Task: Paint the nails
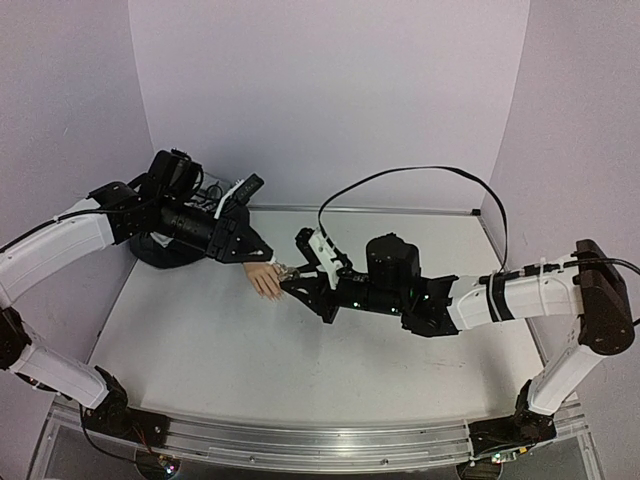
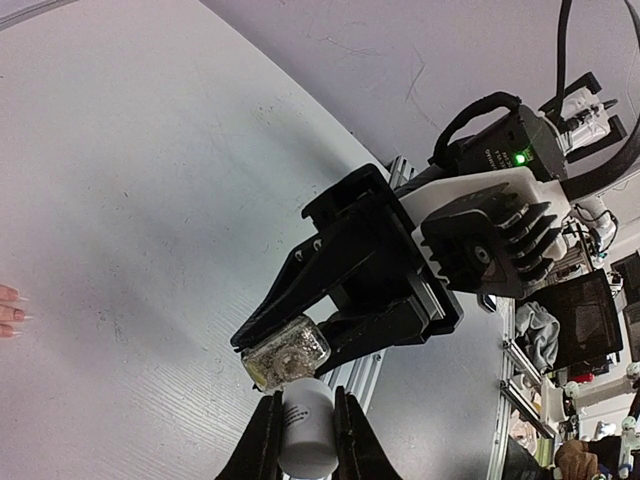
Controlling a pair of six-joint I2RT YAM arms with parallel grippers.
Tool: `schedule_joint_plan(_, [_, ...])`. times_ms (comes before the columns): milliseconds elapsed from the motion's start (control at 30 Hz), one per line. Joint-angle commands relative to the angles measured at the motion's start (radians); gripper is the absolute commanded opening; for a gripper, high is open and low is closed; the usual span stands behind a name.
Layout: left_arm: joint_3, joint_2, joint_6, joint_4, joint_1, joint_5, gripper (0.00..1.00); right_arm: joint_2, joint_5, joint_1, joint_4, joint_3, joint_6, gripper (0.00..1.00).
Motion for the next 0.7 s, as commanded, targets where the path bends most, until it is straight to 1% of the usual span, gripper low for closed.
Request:
schedule_joint_plan(0, [0.051,0.006,0.026,-0.009,-0.007,0.010,0.00,-0.007,-0.013,0.007,0.076,0.057,-0.015,0.00])
schedule_joint_plan(167, [0.055,-0.002,0.026,-0.017,-0.007,-0.050,0.00,-0.007,-0.019,0.010,0.074,0.054,-0.020,0.00])
schedule_joint_plan(367, [0.074,0.023,0.028,-0.032,-0.007,-0.027,0.00,-0.013,-0.036,0.009,0.076,0.054,-0.032,0.00])
schedule_joint_plan(667, [0.071,0.025,0.044,-0.062,-0.014,-0.014,0.00,-0.002,-0.021,0.009,0.089,0.065,-0.030,0.00])
